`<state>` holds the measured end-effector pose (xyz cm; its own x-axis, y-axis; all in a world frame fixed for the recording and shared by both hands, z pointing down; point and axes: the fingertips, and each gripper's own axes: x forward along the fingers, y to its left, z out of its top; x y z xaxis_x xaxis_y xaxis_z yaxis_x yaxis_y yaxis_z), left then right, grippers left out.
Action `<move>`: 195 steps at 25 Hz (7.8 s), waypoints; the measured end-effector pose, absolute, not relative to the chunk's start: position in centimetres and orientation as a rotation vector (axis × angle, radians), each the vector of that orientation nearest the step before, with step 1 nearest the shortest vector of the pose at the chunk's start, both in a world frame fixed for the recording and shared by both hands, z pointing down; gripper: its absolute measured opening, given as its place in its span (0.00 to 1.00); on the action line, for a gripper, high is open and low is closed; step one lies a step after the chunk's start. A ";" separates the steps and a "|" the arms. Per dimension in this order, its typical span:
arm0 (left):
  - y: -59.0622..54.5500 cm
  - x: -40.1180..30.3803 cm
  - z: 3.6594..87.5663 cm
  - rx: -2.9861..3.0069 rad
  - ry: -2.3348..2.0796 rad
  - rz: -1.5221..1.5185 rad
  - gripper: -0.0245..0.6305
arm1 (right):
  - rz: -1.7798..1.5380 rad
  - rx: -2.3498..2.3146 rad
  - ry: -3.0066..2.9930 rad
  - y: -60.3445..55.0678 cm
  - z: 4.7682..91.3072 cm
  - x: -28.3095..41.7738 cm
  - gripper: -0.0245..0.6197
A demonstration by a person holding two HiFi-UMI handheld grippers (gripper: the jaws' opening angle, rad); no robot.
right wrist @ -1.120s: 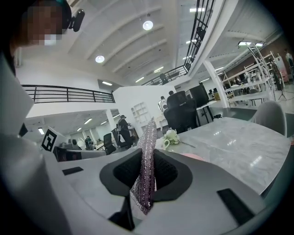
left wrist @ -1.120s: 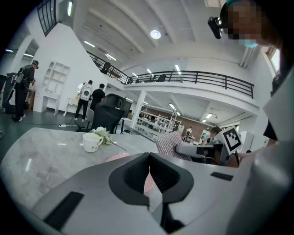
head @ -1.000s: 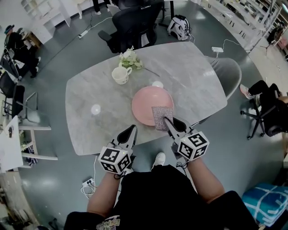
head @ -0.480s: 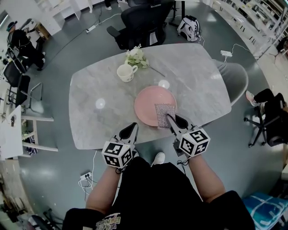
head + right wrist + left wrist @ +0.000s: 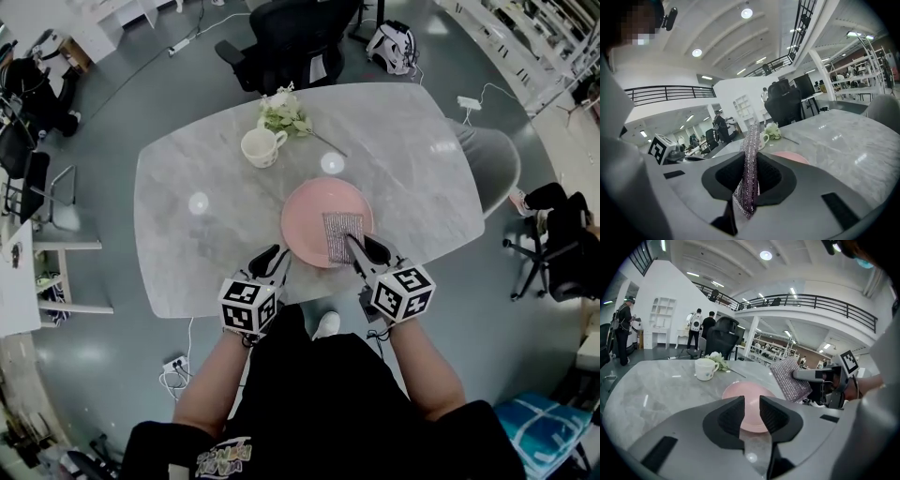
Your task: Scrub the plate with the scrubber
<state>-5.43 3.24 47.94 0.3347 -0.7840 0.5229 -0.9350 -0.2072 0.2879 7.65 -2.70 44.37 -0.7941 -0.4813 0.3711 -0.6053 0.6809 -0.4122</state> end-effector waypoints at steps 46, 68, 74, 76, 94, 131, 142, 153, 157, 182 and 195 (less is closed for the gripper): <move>-8.3 -8.8 63.8 1.759 -1.346 0.559 0.12 | 0.206 0.307 -2.148 -12.2 59.5 -4.4 0.15; -8.3 -8.8 63.9 1.752 -1.357 0.544 0.11 | -0.047 0.546 -1.913 -18.4 61.1 0.2 0.16; -8.3 -8.8 63.9 1.756 -1.361 0.543 0.11 | -0.065 0.603 -1.861 -19.4 60.8 3.0 0.16; -8.3 -8.8 63.9 1.756 -1.360 0.543 0.11 | -0.058 0.624 -1.846 -19.6 60.7 4.1 0.16; -8.2 -8.9 64.0 1.698 -1.398 0.487 0.11 | 0.097 0.810 -1.828 -16.1 59.7 10.9 0.15; -8.5 -8.6 63.9 1.642 -1.434 0.434 0.10 | 0.323 0.695 -2.091 -4.6 59.6 1.8 0.15; -8.5 -8.6 63.8 1.636 -1.393 0.382 0.10 | 0.495 0.733 -2.158 -7.3 59.1 -0.5 0.15; -8.5 -8.6 63.8 1.641 -1.381 0.384 0.09 | 0.387 0.672 -2.066 -9.2 61.4 -1.6 0.15; -8.5 -8.6 63.7 1.644 -1.379 0.384 0.09 | 0.299 0.674 -2.033 -10.3 61.6 -1.1 0.16; -8.6 -8.6 63.9 1.648 -1.385 0.390 0.09 | 0.065 0.866 -1.838 -17.4 60.7 7.9 0.16; -8.6 -8.6 64.0 1.646 -1.393 0.399 0.10 | 0.118 0.992 -1.878 -17.0 58.7 10.0 0.15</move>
